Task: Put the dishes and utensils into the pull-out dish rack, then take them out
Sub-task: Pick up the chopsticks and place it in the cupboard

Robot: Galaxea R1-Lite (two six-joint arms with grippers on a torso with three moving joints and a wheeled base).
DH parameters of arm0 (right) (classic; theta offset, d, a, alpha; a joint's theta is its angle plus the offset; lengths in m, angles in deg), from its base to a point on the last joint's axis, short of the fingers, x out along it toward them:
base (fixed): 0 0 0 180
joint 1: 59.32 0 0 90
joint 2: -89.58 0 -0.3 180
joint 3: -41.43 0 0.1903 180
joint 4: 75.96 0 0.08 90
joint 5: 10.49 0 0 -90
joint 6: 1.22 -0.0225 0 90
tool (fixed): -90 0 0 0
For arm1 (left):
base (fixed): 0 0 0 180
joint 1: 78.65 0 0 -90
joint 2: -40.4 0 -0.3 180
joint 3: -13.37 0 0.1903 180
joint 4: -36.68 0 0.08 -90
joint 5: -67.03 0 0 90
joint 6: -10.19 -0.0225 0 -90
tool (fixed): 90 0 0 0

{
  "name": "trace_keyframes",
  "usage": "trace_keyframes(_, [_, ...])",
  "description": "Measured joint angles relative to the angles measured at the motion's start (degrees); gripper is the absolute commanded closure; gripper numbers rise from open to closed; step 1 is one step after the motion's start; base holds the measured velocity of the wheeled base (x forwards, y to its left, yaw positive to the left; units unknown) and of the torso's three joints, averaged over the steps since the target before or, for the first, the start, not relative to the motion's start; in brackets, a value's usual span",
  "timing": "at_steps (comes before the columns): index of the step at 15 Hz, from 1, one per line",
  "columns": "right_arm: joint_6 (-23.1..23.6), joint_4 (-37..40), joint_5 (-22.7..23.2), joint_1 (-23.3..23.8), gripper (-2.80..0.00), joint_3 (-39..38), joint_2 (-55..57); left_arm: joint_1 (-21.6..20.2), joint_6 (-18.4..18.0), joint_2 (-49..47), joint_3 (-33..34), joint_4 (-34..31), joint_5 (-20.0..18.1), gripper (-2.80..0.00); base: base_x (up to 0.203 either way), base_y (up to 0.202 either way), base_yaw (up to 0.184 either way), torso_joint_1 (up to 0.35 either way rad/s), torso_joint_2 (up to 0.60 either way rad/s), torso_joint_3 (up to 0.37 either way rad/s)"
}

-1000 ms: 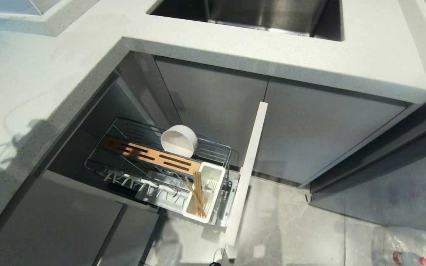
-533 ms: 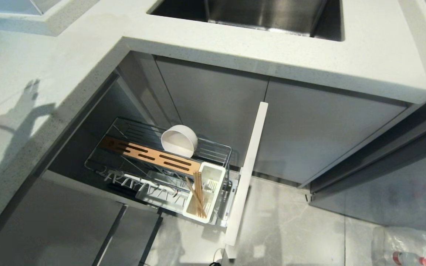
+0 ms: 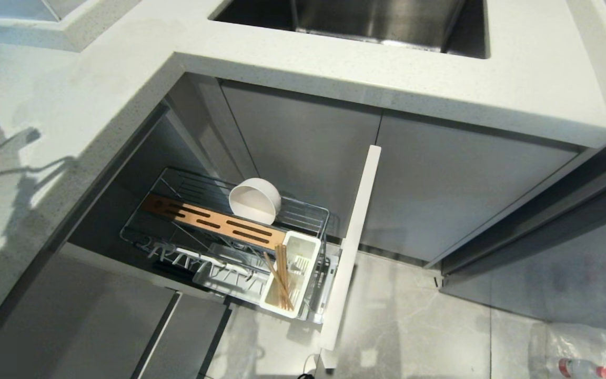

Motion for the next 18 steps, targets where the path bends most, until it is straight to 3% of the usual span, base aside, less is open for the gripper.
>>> trace_keyframes(4, [0.0,0.0,0.0,0.0,0.00,0.0,0.0,-5.1,14.1,-1.8,-0.1,-13.5,-0.7,0.00,0.000,0.000,0.000,0.000,0.00,0.000])
trace_keyframes(7, [0.0,0.0,0.0,0.0,0.00,0.0,0.0,-6.5,20.7,-2.0,-0.5,-24.6,-3.9,0.00,0.000,0.000,0.000,0.000,0.00,0.000])
trace_keyframes(11, [0.0,0.0,0.0,0.0,0.00,0.0,0.0,-10.9,22.1,-1.8,-0.9,-28.8,-8.0,0.00,0.000,0.000,0.000,0.000,0.00,0.000])
trace_keyframes(18, [0.0,0.0,0.0,0.0,0.00,0.0,0.0,-11.9,25.0,2.3,-1.0,-41.6,-8.5,0.00,0.000,0.000,0.000,0.000,0.00,0.000])
